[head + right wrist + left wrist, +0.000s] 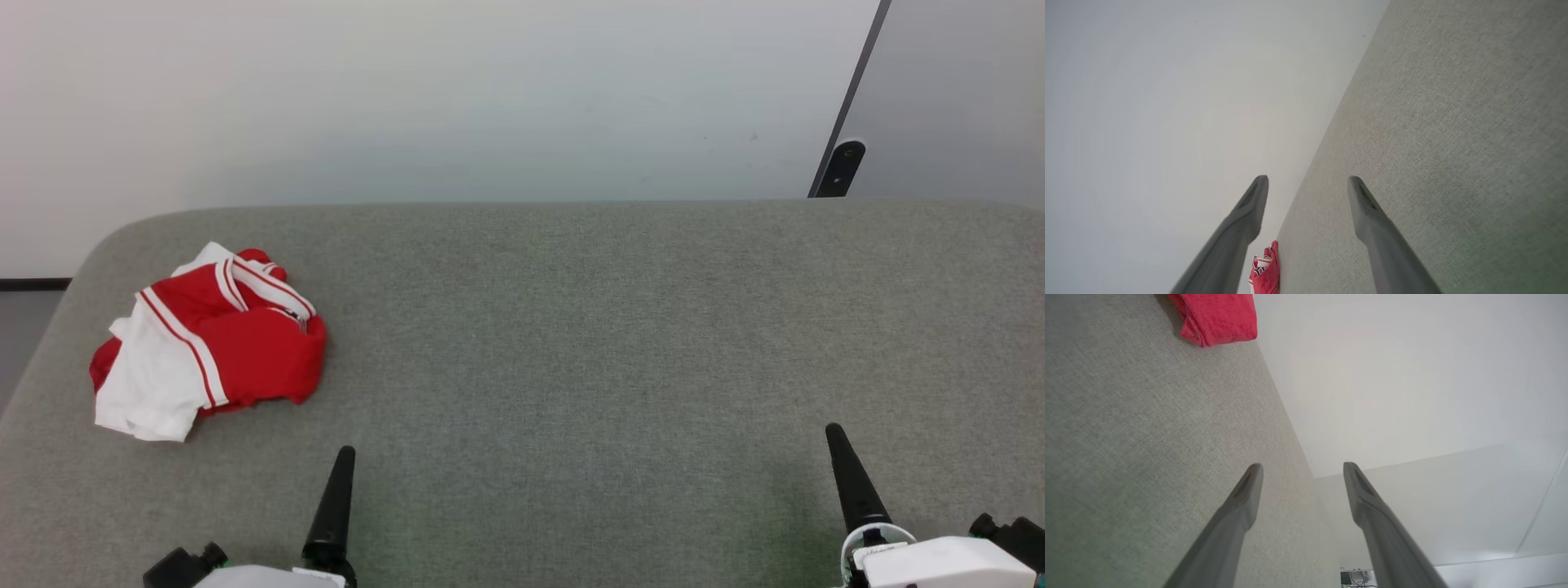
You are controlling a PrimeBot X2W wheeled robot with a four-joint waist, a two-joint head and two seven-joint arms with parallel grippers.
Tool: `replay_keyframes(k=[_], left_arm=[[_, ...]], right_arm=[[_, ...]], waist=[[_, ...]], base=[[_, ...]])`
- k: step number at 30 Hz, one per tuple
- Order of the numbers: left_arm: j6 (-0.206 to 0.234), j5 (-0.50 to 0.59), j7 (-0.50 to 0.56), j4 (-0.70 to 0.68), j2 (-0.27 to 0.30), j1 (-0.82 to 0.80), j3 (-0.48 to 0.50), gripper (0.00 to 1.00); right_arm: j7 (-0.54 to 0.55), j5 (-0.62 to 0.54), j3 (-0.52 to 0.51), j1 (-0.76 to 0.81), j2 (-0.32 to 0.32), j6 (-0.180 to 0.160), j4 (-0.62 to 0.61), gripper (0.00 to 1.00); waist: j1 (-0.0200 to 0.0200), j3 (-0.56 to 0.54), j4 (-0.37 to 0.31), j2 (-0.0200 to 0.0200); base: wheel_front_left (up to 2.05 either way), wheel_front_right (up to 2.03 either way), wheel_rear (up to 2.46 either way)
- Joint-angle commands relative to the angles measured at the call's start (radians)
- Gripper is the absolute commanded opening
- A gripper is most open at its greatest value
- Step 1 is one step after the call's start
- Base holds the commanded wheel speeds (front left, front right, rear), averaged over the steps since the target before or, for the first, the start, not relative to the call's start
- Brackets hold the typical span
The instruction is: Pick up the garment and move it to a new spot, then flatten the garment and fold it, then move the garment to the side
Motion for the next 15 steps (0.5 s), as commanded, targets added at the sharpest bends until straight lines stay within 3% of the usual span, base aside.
replay_keyframes(k=[1, 15], left_arm=[[0.001, 0.053, -0.011, -0.014, 0.01, -0.002, -0.003, 1.0], [0.001, 0.386, -0.053, -0.055, 0.026, 0.034, 0.008, 1.0]], right_arm=[[-0.011, -0.034, -0.003, 0.003, -0.004, 0.001, -0.012, 1.0], [-0.053, -0.456, -0.037, 0.011, -0.005, 0.001, -0.016, 1.0]], waist=[[0.0, -0.002, 0.001, 0.0], [0.0, -0.013, 0.004, 0.0]], base=[[0.0, 0.0, 0.0], [0.0, 0.0, 0.0]])
